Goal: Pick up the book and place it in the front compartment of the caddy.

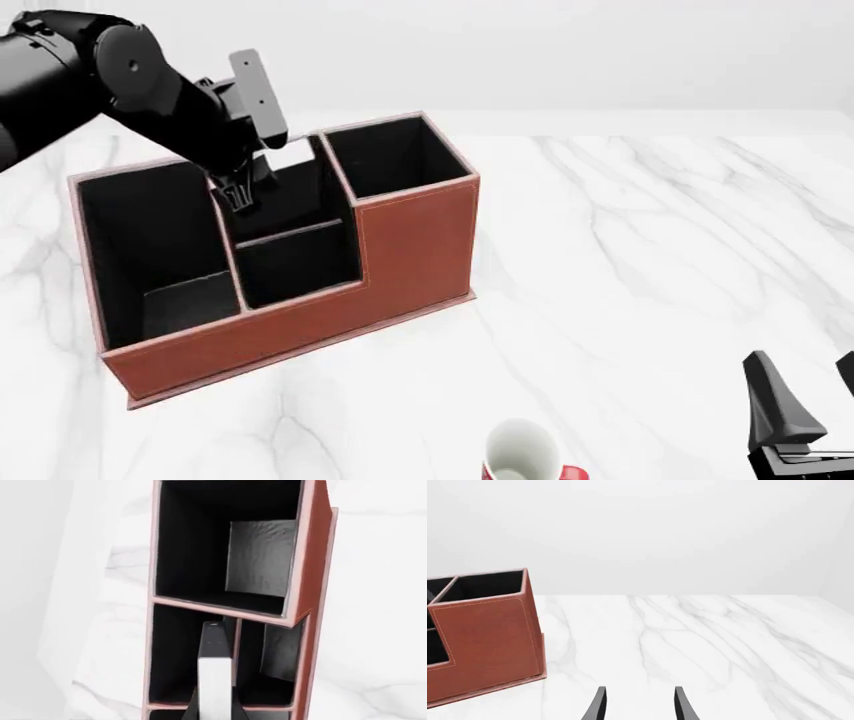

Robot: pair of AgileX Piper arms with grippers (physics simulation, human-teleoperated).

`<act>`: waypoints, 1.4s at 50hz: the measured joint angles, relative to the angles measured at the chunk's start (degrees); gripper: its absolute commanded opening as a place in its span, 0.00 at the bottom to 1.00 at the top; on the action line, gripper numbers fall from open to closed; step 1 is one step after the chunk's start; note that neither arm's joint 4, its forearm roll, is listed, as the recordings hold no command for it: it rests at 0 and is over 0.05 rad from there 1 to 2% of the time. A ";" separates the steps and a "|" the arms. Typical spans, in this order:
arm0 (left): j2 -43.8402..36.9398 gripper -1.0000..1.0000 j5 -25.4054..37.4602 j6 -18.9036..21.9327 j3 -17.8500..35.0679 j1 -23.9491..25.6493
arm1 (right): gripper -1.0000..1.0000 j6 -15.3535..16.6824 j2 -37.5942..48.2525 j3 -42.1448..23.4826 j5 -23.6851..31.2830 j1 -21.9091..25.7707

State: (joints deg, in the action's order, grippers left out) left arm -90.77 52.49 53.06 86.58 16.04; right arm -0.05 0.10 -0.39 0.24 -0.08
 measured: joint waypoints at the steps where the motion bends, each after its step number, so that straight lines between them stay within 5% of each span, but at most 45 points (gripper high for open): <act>1: -0.08 0.00 -0.11 0.03 -0.05 -0.07 | 1.00 0.00 0.00 0.00 0.00 0.00; 70: -7.00 0.00 -6.36 5.51 -1.17 -2.98 | 1.00 0.00 0.00 0.00 0.00 0.00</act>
State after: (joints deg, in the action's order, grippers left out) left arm -97.78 46.13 58.57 85.40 13.06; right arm -0.05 0.10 -0.39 0.24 -0.08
